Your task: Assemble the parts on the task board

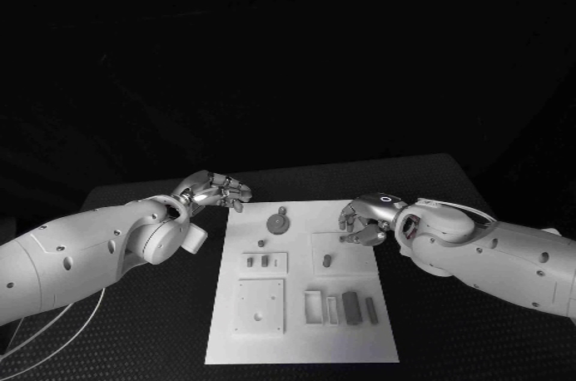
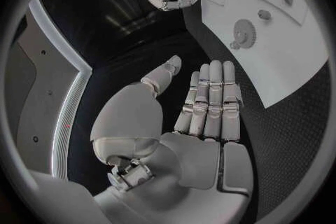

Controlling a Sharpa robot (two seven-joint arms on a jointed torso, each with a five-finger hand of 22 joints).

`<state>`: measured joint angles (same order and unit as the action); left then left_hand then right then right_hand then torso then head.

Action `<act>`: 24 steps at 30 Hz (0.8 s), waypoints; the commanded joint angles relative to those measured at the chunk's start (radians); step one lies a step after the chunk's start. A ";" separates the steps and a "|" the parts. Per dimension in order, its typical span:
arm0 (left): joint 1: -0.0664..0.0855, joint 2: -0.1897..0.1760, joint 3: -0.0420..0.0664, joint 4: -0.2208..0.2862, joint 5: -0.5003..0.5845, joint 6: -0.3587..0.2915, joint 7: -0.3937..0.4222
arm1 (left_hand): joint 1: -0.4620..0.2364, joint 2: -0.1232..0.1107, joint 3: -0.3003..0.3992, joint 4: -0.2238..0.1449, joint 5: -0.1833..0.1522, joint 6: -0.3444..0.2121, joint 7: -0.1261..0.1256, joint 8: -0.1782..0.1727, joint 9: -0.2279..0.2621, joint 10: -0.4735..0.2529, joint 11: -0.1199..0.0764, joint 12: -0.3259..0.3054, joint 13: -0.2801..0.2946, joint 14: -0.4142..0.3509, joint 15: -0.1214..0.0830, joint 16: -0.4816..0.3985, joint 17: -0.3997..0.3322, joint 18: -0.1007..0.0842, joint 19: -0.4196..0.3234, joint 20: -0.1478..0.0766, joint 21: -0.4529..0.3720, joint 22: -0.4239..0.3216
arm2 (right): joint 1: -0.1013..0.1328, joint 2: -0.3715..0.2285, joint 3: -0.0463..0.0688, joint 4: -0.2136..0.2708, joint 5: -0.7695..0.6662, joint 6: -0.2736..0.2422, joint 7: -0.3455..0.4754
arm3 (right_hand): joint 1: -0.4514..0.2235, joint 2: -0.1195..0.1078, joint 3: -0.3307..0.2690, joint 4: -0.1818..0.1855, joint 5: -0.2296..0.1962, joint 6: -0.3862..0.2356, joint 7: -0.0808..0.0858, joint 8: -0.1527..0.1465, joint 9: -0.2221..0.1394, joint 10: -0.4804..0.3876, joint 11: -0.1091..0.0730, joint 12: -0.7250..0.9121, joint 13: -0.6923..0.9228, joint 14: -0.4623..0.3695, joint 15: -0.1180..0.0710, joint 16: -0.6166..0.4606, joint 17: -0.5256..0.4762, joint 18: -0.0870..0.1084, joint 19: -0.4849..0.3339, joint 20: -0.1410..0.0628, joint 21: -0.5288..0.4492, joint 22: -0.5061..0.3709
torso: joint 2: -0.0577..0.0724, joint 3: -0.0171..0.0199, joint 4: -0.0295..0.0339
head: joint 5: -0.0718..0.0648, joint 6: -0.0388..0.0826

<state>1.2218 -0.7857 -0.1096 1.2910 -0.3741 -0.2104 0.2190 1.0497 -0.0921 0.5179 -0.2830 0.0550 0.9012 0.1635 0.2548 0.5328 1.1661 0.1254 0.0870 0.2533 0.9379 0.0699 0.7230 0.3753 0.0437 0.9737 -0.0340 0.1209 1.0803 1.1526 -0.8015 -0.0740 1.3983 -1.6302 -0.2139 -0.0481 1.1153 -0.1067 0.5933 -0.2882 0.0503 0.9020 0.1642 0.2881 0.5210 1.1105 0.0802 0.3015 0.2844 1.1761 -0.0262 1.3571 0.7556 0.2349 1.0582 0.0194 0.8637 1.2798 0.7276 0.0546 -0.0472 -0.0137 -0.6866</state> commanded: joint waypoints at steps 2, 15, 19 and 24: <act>0.001 -0.003 0.001 0.002 0.038 0.021 0.034 | -0.005 0.003 -0.006 0.000 -0.002 -0.005 0.003 0.006 -0.002 0.005 -0.005 -0.004 -0.002 0.010 0.001 -0.008 0.003 -0.006 0.007 0.005 -0.007 -0.003 | -0.010 0.006 -0.002 -0.003 -0.102 0.008 -0.046 | 0.003 -0.011 -0.007 0.000 -0.001 0.004 -0.003 0.004 0.000 0.015 0.004 -0.008 -0.005 0.007 0.000 -0.006 0.002 0.027 0.007 -0.002 -0.006 -0.001 | 0.001 0.0005 0.0002 | 0.003 -0.002; 0.001 -0.004 0.001 0.001 0.038 0.015 0.033 | -0.004 0.005 -0.009 0.002 -0.001 -0.004 0.006 0.008 -0.004 0.011 -0.007 -0.002 -0.003 0.018 0.001 -0.018 0.008 -0.004 0.012 0.006 -0.011 -0.007 | -0.023 0.037 -0.007 -0.033 -0.121 -0.003 -0.056 | 0.005 -0.009 -0.005 -0.001 -0.001 0.008 -0.005 0.005 0.000 0.029 0.001 -0.019 -0.013 0.011 -0.002 -0.009 0.003 0.027 0.011 -0.004 -0.009 -0.002 | 0.001 0.0020 0.0007 | 0.008 -0.008; 0.001 -0.003 0.001 0.000 0.038 0.015 0.032 | -0.004 0.006 -0.009 0.002 -0.001 -0.004 0.006 0.008 -0.004 0.012 -0.007 -0.002 -0.004 0.020 0.001 -0.020 0.009 -0.004 0.013 0.006 -0.012 -0.008 | -0.029 0.051 -0.009 -0.047 -0.127 -0.012 -0.058 | 0.007 -0.005 -0.004 -0.001 -0.001 0.009 -0.005 0.005 -0.001 0.033 0.001 -0.022 -0.015 0.012 -0.003 -0.010 0.004 0.027 0.012 -0.004 -0.010 -0.002 | 0.001 0.0019 -0.0004 | 0.010 -0.010; 0.001 -0.001 0.001 -0.002 0.038 0.016 0.029 | -0.004 0.006 -0.009 0.002 -0.001 -0.005 0.006 0.008 -0.005 0.012 -0.007 -0.002 -0.004 0.022 0.000 -0.021 0.010 -0.004 0.014 0.006 -0.013 -0.008 | -0.032 0.062 -0.012 -0.053 -0.130 -0.007 -0.057 | 0.010 -0.001 -0.003 -0.002 -0.001 0.009 -0.005 0.005 -0.001 0.036 0.000 -0.025 -0.017 0.012 -0.003 -0.011 0.004 0.027 0.012 -0.005 -0.011 -0.002 | 0.001 0.0017 -0.0003 | 0.011 -0.013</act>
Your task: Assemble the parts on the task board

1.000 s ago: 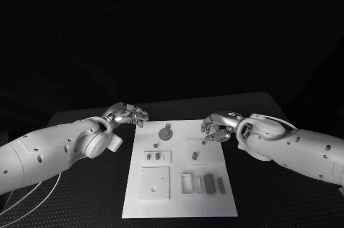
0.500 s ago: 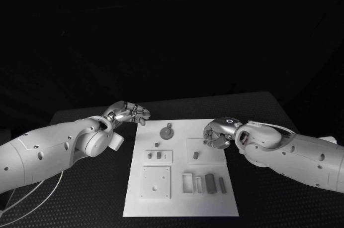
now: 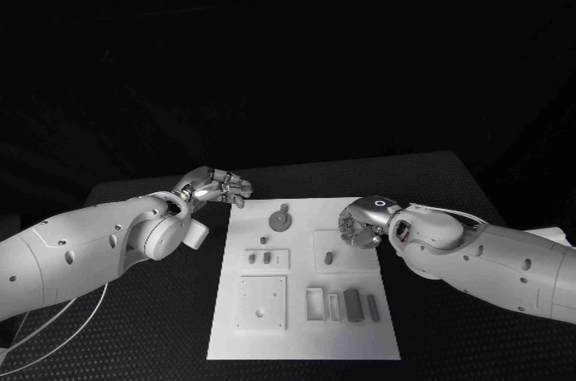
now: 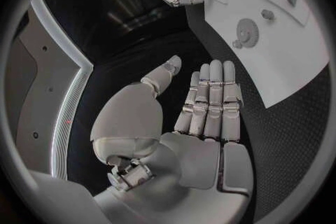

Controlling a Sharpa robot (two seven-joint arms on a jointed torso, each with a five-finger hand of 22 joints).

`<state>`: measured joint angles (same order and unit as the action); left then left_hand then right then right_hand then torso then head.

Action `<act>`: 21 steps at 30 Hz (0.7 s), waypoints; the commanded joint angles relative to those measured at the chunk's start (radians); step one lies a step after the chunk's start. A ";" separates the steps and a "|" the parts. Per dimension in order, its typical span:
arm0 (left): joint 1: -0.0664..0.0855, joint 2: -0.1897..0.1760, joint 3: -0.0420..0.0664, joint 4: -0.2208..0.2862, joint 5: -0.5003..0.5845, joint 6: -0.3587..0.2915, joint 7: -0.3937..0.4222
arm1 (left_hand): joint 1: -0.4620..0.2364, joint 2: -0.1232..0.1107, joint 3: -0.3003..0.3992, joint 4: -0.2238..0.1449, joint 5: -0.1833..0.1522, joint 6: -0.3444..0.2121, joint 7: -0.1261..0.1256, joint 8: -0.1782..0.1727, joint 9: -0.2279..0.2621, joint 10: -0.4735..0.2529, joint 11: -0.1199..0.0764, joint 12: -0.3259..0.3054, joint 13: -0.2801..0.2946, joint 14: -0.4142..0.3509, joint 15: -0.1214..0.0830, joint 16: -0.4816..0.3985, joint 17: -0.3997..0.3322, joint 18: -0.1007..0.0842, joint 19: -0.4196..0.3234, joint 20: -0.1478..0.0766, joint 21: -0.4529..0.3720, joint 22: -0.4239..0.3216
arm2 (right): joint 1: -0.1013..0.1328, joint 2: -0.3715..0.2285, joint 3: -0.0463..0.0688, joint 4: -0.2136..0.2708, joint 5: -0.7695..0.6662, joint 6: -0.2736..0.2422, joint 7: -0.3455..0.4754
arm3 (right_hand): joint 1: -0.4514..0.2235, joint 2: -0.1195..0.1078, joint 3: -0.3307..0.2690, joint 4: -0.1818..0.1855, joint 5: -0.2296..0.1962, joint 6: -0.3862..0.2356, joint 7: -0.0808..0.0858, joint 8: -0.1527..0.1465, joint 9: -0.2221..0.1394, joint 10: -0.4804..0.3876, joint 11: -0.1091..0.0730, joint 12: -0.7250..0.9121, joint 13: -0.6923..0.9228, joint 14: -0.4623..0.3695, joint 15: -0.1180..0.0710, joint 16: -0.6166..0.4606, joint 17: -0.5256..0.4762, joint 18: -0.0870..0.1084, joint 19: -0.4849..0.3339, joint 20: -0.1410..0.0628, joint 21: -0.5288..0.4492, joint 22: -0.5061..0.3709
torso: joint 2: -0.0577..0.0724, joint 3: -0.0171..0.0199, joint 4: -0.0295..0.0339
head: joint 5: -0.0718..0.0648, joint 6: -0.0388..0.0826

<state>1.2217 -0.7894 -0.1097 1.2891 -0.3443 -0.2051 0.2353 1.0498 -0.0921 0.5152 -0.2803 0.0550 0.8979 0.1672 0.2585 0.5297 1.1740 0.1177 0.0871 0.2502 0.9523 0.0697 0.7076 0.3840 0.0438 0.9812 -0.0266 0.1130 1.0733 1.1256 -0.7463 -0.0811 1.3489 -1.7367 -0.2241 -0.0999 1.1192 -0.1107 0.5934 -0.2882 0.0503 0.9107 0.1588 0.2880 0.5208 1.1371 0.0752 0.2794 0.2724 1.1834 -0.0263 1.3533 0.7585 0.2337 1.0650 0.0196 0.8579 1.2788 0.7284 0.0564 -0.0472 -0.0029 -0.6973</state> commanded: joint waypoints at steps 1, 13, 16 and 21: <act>0.001 0.003 0.001 -0.001 0.009 0.010 0.012 | -0.005 0.006 -0.007 0.000 -0.001 -0.002 0.003 0.004 -0.002 0.005 0.001 -0.002 -0.001 0.008 0.000 -0.006 0.002 -0.004 0.007 -0.002 -0.005 -0.002 | -0.006 0.009 -0.007 -0.005 -0.027 0.003 -0.005 | 0.007 0.003 -0.003 -0.002 -0.001 0.000 0.000 0.005 -0.001 0.010 0.005 -0.004 -0.005 0.005 -0.003 -0.007 0.002 0.028 0.006 -0.005 -0.005 -0.001 | 0.000 -0.0001 -0.0003 | 0.000 -0.002; 0.001 0.003 0.001 -0.003 0.009 0.008 0.010 | -0.005 0.006 -0.008 0.001 -0.001 -0.005 0.004 0.003 -0.003 0.005 0.001 -0.003 -0.002 0.013 -0.001 -0.009 0.006 -0.004 0.011 -0.002 -0.006 -0.003 | -0.010 0.023 -0.021 -0.004 -0.047 0.015 -0.003 | 0.026 0.023 -0.001 -0.004 -0.001 0.028 -0.012 0.018 0.003 0.046 -0.005 -0.007 -0.008 0.007 -0.013 -0.011 0.006 0.028 0.006 -0.006 -0.008 0.002 | -0.001 -0.0007 0.0000 | 0.001 -0.006; 0.001 0.003 0.001 -0.004 0.009 0.008 0.008 | -0.004 0.007 -0.008 0.001 -0.001 -0.005 0.004 0.004 -0.004 0.005 0.000 -0.003 -0.002 0.013 -0.001 -0.009 0.007 -0.003 0.012 -0.002 -0.006 -0.003 | -0.010 0.023 -0.022 -0.004 -0.054 0.018 -0.005 | 0.032 0.027 -0.001 -0.004 -0.001 0.039 -0.017 0.023 0.004 0.059 -0.009 -0.006 -0.008 0.009 -0.017 -0.012 0.007 0.028 0.008 -0.006 -0.008 0.003 | -0.001 -0.0009 0.0001 | 0.000 -0.006; 0.001 0.001 0.001 -0.004 0.009 0.008 0.006 | -0.004 0.007 -0.008 0.001 -0.001 -0.004 0.004 0.004 -0.004 0.006 0.000 -0.003 -0.002 0.015 -0.001 -0.010 0.008 -0.003 0.012 -0.003 -0.007 -0.003 | -0.010 0.022 -0.024 -0.006 -0.075 0.016 -0.011 | 0.055 0.041 0.004 -0.006 0.000 0.063 -0.027 0.034 0.008 0.083 -0.018 -0.005 -0.007 0.011 -0.026 -0.014 0.010 0.028 0.009 -0.009 -0.009 0.006 | -0.001 -0.0015 -0.0004 | 0.000 -0.007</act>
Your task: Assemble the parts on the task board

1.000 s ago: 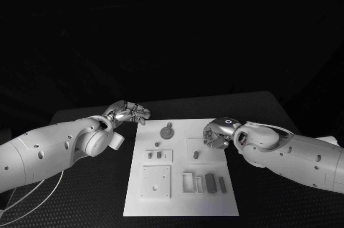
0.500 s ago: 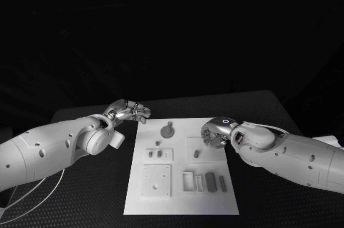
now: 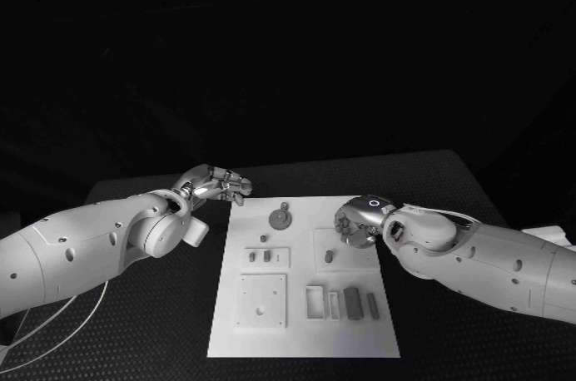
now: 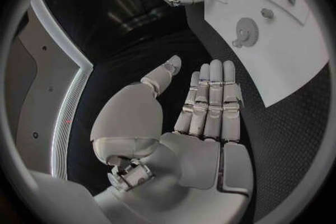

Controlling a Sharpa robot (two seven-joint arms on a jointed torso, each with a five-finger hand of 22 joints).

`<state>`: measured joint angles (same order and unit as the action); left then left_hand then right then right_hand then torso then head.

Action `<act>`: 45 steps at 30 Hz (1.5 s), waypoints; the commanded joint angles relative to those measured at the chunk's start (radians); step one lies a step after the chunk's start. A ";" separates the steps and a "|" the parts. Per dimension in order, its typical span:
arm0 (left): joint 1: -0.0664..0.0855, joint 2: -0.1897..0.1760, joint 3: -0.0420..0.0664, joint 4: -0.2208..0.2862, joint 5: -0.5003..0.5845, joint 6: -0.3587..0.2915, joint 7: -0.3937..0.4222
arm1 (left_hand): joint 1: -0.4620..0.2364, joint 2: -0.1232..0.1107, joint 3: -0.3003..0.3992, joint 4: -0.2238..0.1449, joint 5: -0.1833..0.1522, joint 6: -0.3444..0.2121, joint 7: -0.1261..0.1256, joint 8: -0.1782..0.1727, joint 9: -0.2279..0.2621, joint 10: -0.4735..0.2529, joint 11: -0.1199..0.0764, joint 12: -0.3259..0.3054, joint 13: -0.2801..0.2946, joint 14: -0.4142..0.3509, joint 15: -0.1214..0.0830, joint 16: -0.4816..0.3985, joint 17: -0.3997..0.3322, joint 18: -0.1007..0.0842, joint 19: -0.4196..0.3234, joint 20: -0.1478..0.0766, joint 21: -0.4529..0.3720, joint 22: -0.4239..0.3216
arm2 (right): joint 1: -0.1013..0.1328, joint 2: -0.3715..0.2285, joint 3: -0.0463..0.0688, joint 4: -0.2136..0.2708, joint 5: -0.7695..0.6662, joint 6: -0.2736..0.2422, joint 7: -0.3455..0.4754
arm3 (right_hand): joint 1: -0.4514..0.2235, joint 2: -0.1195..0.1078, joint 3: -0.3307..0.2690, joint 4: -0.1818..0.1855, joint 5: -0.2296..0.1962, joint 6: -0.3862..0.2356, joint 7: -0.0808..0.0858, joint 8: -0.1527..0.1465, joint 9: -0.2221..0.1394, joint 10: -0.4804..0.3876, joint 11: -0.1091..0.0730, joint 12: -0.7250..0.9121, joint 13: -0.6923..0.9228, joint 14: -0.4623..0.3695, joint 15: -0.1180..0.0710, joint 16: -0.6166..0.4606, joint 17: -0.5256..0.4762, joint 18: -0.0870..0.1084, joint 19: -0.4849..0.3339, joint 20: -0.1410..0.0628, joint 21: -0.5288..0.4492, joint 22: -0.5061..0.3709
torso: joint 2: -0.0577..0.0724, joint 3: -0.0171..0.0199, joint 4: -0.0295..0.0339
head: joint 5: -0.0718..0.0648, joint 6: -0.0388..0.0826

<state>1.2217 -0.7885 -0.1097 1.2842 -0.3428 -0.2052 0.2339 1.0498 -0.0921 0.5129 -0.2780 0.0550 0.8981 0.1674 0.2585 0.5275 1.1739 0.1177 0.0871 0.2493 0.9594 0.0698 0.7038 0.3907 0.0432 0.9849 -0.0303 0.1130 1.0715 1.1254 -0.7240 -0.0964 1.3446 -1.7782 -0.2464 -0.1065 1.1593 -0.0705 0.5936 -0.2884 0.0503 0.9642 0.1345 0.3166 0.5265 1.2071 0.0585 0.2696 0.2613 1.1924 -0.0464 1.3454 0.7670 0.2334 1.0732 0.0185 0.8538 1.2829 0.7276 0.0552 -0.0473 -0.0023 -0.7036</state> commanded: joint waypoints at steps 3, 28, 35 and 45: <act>0.001 0.000 0.001 0.001 0.007 0.009 0.006 | -0.004 0.007 -0.006 -0.002 -0.001 -0.005 0.004 0.004 -0.002 0.006 0.000 -0.003 -0.002 0.008 -0.001 -0.007 0.002 -0.003 0.009 0.001 -0.007 -0.002 | -0.010 0.001 -0.009 -0.002 -0.047 0.038 -0.011 | 0.027 0.006 0.007 -0.006 0.000 0.018 -0.007 0.009 0.003 0.021 -0.005 0.005 0.005 0.002 -0.009 -0.007 0.003 0.028 0.000 -0.009 -0.005 0.002 | 0.000 0.0001 -0.0006 | -0.001 -0.001; 0.001 -0.001 0.001 0.002 0.007 -0.001 -0.001 | -0.001 0.007 -0.006 -0.002 -0.001 -0.007 0.004 0.004 -0.004 0.005 0.001 -0.004 -0.004 0.016 -0.004 -0.010 0.010 -0.003 0.014 -0.001 -0.009 -0.003 | -0.017 0.004 -0.034 0.003 -0.150 0.053 -0.057 | 0.050 -0.026 0.151 -0.003 -0.001 0.059 -0.019 0.014 0.002 0.020 0.003 -0.044 0.005 0.014 -0.003 -0.050 -0.001 0.028 0.023 -0.007 -0.027 -0.004 | 0.000 0.0004 -0.0007 | -0.004 -0.004; 0.001 0.000 0.001 0.001 0.007 -0.004 0.001 | 0.000 0.008 -0.005 -0.001 -0.001 -0.007 0.004 0.005 -0.005 0.005 0.001 -0.004 -0.004 0.021 -0.006 -0.011 0.014 -0.003 0.018 -0.002 -0.009 -0.003 | -0.019 0.000 -0.034 0.011 -0.153 0.017 -0.060 | 0.064 -0.023 0.159 -0.003 -0.001 0.067 -0.023 0.019 0.008 0.036 -0.001 -0.049 0.007 0.024 -0.007 -0.056 0.000 0.028 0.034 -0.011 -0.027 -0.004 | 0.000 0.0006 -0.0001 | -0.004 -0.003; 0.001 0.001 0.001 -0.001 0.007 -0.005 0.002 | 0.002 0.009 -0.004 -0.001 0.000 -0.006 0.004 0.006 -0.006 0.006 0.001 -0.004 -0.005 0.026 -0.008 -0.013 0.019 -0.003 0.023 -0.004 -0.009 -0.003 | -0.019 -0.003 -0.034 0.020 -0.153 -0.029 -0.058 | 0.068 -0.026 0.161 -0.003 -0.001 0.077 -0.029 0.027 0.021 0.055 -0.009 -0.051 0.014 0.037 -0.015 -0.057 0.005 0.028 0.052 -0.018 -0.023 -0.002 | 0.000 0.0010 -0.0001 | -0.003 -0.004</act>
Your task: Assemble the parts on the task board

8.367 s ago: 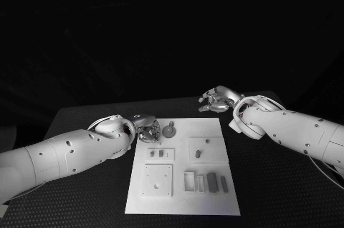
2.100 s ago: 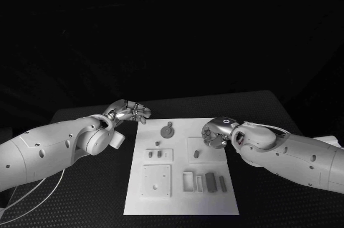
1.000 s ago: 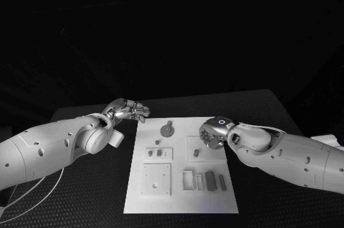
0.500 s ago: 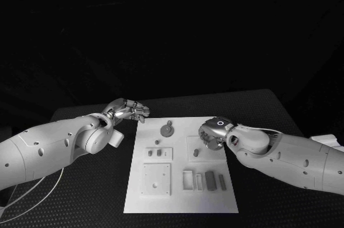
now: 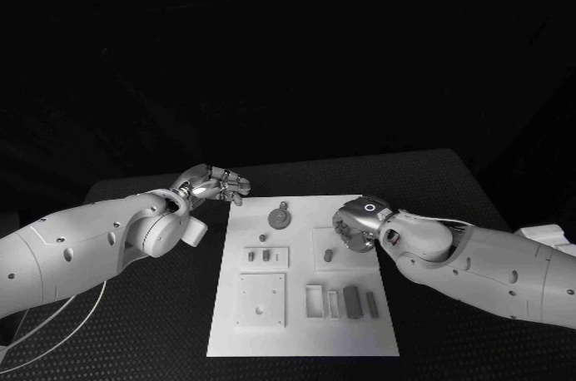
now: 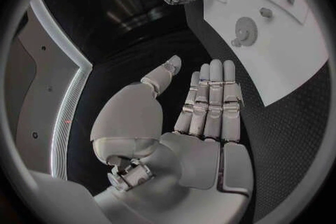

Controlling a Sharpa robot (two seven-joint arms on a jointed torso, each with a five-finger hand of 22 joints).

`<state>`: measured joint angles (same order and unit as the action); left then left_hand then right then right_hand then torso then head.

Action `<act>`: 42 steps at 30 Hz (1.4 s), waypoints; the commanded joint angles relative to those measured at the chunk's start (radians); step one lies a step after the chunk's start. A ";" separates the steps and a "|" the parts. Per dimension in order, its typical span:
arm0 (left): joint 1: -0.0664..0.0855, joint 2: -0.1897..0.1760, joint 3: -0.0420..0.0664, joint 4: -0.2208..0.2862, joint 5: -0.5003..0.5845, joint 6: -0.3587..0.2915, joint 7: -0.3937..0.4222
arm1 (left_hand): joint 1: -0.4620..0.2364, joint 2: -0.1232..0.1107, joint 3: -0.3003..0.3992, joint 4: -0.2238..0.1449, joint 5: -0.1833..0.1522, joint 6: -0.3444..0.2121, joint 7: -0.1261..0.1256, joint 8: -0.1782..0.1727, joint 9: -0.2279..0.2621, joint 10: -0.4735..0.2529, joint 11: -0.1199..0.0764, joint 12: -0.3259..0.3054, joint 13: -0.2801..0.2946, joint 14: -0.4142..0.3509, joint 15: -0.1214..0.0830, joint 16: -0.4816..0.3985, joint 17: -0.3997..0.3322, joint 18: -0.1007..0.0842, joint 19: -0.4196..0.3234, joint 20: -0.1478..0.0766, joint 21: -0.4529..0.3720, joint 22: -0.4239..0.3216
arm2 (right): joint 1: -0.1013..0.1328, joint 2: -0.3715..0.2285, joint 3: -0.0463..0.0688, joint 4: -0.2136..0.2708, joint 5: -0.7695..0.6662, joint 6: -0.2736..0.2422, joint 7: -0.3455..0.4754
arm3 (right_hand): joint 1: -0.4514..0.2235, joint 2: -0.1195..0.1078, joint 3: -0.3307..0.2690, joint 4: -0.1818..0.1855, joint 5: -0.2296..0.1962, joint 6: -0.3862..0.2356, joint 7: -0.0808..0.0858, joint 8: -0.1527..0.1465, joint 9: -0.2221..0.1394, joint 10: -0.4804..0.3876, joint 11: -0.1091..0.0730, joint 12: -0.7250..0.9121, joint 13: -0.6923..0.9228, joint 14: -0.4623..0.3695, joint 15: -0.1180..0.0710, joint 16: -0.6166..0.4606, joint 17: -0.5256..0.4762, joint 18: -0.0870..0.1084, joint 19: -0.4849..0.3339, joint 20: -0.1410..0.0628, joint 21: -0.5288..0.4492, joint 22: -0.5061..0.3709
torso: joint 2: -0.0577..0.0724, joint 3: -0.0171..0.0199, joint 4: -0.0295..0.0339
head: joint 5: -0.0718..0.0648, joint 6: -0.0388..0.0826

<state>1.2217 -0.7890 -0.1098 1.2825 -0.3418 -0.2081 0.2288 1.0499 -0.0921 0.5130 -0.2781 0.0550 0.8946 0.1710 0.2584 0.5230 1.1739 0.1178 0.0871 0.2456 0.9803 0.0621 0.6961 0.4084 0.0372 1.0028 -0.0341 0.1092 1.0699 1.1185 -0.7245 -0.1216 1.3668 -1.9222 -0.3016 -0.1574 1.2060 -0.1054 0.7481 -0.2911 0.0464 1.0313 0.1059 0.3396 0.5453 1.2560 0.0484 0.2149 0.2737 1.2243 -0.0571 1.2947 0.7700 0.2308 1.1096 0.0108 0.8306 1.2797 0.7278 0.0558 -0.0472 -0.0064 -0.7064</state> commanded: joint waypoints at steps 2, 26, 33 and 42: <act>0.001 0.002 0.001 0.000 0.006 -0.003 0.007 | 0.002 0.009 -0.004 -0.001 0.000 -0.003 0.001 0.006 -0.001 0.006 0.000 -0.004 -0.001 0.006 0.000 -0.006 0.002 0.003 0.005 0.000 -0.005 -0.001 | -0.012 -0.005 -0.008 0.001 -0.009 0.023 -0.007 | 0.022 0.008 0.006 0.000 0.003 0.011 0.000 0.005 0.003 0.008 0.000 0.004 0.003 0.006 -0.005 -0.007 0.002 0.031 0.017 -0.011 0.001 0.002 | 0.000 0.0005 -0.0006 | 0.002 -0.001; 0.001 0.001 0.001 -0.005 0.006 -0.002 0.007 | 0.003 0.010 -0.004 0.000 0.000 -0.003 0.000 0.007 -0.002 0.008 0.000 -0.004 -0.002 0.010 -0.002 -0.008 0.007 0.002 0.009 -0.002 -0.005 -0.001 | 0.008 -0.031 0.029 0.056 0.015 0.017 -0.001 | 0.020 0.005 0.007 0.001 0.003 0.013 -0.002 0.008 0.010 0.014 -0.002 0.002 0.007 0.010 -0.008 -0.008 0.005 0.031 0.022 -0.013 0.001 0.003 | 0.000 -0.0004 -0.0008 | 0.002 0.001; 0.001 0.000 0.001 -0.006 0.006 -0.001 0.005 | 0.003 0.009 -0.004 0.000 0.000 -0.003 0.000 0.007 -0.003 0.008 0.000 -0.004 -0.002 0.010 -0.002 -0.009 0.008 0.002 0.009 -0.002 -0.006 -0.001 | 0.019 -0.047 0.042 0.087 0.044 0.025 0.001 | 0.020 0.004 0.007 0.001 0.003 0.014 -0.002 0.008 0.011 0.015 -0.002 0.001 0.007 0.011 -0.008 -0.009 0.005 0.031 0.022 -0.013 0.001 0.003 | 0.000 -0.0006 -0.0005 | 0.003 0.000; 0.001 0.002 0.001 -0.005 0.006 -0.001 0.006 | 0.003 0.009 -0.004 0.000 0.000 -0.003 0.000 0.007 -0.003 0.007 0.000 -0.004 -0.002 0.011 -0.002 -0.010 0.009 0.002 0.009 -0.002 -0.006 -0.002 | 0.022 -0.050 0.053 0.155 0.110 -0.003 0.024 | 0.019 0.005 0.008 0.001 0.003 0.013 -0.002 0.009 0.012 0.015 -0.003 0.000 0.008 0.011 -0.008 -0.009 0.005 0.031 0.023 -0.013 0.000 0.003 | -0.001 -0.0010 -0.0003 | 0.012 0.001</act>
<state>1.2216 -0.7889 -0.1098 1.2756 -0.3415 -0.2096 0.2282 1.0499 -0.0921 0.5131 -0.2781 0.0550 0.8946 0.1710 0.2623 0.5210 1.1739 0.1178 0.0871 0.2449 0.9843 0.0590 0.6923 0.4160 0.0304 1.0063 -0.0377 0.1092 1.0693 1.1408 -0.7777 -0.0689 1.5098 -1.8559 -0.2932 -0.1573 1.2140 -0.1054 0.7504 -0.2885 0.0464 1.0359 0.1048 0.3432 0.5552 1.2669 0.0445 0.2146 0.2735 1.2362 -0.0575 1.2912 0.7741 0.2306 1.1156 0.0089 0.8306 1.2817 0.7274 0.0546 -0.0479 0.0022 -0.7054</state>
